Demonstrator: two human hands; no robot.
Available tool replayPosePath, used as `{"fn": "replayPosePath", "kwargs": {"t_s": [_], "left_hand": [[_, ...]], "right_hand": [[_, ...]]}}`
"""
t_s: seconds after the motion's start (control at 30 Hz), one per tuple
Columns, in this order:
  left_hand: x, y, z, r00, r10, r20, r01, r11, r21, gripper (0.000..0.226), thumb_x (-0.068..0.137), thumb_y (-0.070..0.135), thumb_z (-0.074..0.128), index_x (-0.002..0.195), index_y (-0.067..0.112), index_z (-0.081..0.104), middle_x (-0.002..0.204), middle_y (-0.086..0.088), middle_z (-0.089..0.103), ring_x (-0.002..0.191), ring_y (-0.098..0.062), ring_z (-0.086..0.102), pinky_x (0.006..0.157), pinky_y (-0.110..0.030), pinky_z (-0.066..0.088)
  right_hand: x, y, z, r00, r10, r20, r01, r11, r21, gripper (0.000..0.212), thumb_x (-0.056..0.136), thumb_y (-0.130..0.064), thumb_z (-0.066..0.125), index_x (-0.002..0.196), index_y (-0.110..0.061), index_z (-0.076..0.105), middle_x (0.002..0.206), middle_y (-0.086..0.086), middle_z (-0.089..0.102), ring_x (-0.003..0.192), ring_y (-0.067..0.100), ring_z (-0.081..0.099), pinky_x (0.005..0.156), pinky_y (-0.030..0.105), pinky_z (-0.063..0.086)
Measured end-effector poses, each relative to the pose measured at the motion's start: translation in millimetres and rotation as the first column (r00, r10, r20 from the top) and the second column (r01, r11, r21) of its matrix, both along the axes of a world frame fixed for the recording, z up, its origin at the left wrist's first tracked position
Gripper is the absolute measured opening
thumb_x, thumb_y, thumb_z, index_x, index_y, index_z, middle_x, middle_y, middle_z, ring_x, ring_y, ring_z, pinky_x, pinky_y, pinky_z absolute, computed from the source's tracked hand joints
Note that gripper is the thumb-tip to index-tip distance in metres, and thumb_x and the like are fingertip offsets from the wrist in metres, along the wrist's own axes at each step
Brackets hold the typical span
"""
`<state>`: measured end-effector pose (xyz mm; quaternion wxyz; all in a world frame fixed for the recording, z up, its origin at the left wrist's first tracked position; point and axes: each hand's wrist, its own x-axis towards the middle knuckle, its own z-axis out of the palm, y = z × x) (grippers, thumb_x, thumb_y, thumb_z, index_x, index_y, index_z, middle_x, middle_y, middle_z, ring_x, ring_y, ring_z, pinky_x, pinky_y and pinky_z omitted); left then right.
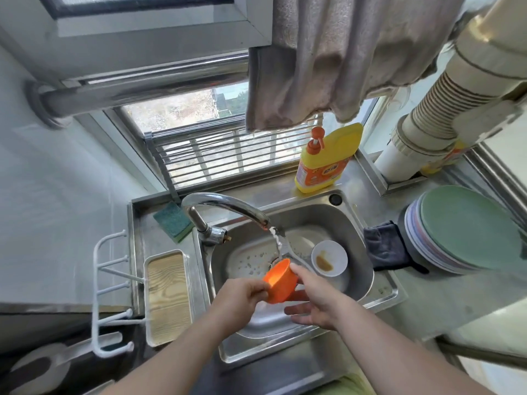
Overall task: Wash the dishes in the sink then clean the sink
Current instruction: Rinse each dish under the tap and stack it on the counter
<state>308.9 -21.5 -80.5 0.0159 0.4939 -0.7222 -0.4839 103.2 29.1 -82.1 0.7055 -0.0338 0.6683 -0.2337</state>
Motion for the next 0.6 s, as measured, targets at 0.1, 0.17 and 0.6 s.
{"fn": "replayPosePath", "kwargs": {"t_s": [0.1,0.17,0.6], "left_hand": [[1.4,10.2,-10.2,0.991,-0.132,0.038,0.137,0.970,-0.199,0.018,0.096,0.028,0.067,0.104,0.042,0.076,0.092,0.013,0.076,0.089,-0.009,0.068,0.081,-0.028,0.052],[1.0,15.0,-21.6,0.979,-0.198,0.043,0.202,0.927,-0.316,0.018,0.094,0.034,0.066,0.103,0.037,0.081,0.094,0.013,0.077,0.091,-0.010,0.067,0.080,-0.022,0.050],[-117.6,36.6,-11.4,0.616,0.775,0.138,-0.480,0.231,0.846,0.021,0.109,0.029,0.056,0.124,0.014,0.059,0.130,-0.013,0.062,0.112,-0.032,0.069,0.096,-0.043,0.058]], "right_hand": [[-5.0,2.9,4.7,0.999,-0.032,0.011,0.032,0.999,0.031,0.060,0.085,-0.060,0.069,0.122,-0.013,0.066,0.106,0.019,0.076,0.083,0.037,0.073,0.076,0.040,0.062],[-11.5,6.4,7.2,0.999,-0.034,0.015,0.034,0.998,0.047,0.057,0.085,-0.056,0.072,0.121,-0.012,0.066,0.106,0.022,0.074,0.087,0.040,0.075,0.076,0.041,0.064],[-93.2,3.7,13.3,0.885,0.148,-0.442,-0.295,0.912,-0.285,0.022,0.089,-0.031,0.080,0.111,-0.031,0.075,0.083,-0.013,0.074,0.080,0.011,0.069,0.078,0.033,0.054]]}}
